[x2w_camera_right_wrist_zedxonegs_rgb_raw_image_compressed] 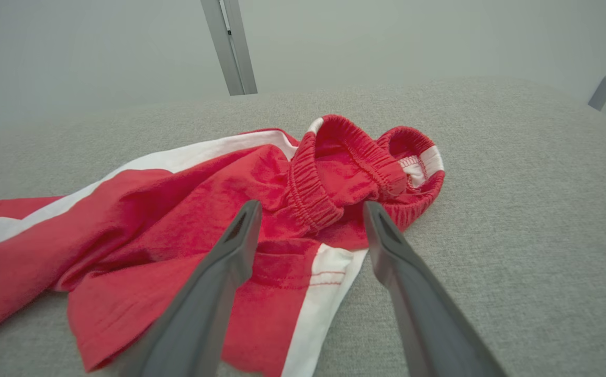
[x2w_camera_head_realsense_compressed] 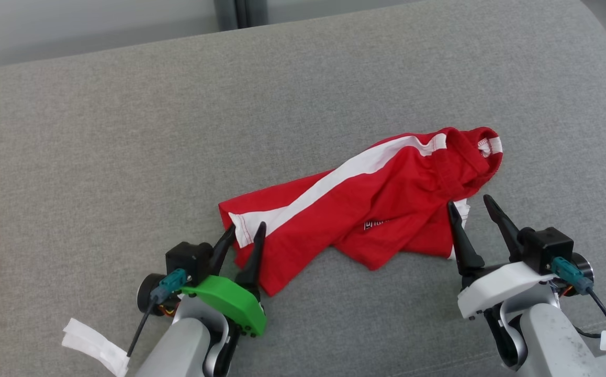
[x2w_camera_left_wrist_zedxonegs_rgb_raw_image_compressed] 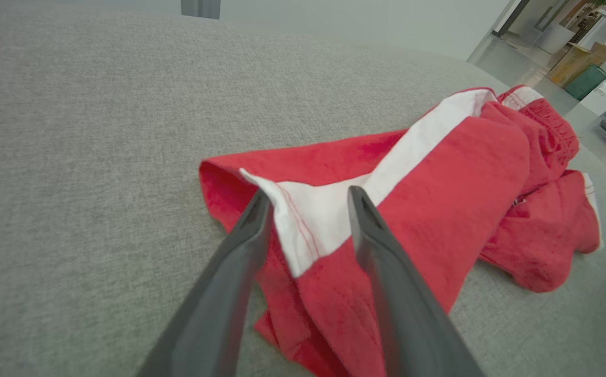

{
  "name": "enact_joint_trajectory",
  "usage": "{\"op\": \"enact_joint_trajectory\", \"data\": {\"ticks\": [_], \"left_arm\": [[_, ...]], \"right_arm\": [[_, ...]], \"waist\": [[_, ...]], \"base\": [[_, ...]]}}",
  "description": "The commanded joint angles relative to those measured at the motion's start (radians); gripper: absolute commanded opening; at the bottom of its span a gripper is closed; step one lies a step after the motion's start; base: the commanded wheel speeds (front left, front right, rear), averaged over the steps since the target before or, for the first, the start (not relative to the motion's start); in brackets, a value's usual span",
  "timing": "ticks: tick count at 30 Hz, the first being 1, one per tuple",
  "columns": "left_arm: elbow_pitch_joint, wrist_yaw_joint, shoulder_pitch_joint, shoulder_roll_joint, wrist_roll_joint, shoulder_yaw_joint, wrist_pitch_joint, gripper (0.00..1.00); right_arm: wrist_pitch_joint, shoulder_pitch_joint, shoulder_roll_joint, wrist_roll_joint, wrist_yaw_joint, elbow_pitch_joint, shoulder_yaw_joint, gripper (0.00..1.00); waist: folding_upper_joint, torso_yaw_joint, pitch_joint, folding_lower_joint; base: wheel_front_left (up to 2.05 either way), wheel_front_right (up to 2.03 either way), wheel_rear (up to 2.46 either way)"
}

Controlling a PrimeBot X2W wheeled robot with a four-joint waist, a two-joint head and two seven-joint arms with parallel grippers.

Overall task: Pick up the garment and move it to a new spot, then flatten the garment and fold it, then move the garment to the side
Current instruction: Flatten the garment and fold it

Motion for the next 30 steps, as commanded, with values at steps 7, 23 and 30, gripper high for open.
{"op": "enact_joint_trajectory", "data": {"ticks": [7,23,30], "left_arm": [[-0.037,-0.003,0.013,0.004,0.03,0.066,0.001,0.0],[-0.104,-0.003,0.077,0.0,0.071,0.066,0.001,0.0],[-0.099,-0.003,0.071,0.0,0.064,0.054,0.001,0.0]], "right_arm": [[-0.002,-0.056,-0.004,-0.004,-0.001,-0.005,0.002,1.0],[0.044,-0.333,-0.088,0.135,-0.001,0.339,0.112,1.0],[0.072,-0.409,-0.11,0.191,-0.001,0.444,0.184,0.5]], "waist": [[0.0,0.008,-0.005,0.0],[0.0,0.061,-0.017,0.0],[0.0,0.067,-0.012,0.0]], "base": [[0.0,0.0,0.0],[0.0,0.0,0.0],[0.0,0.0,0.0]]}}
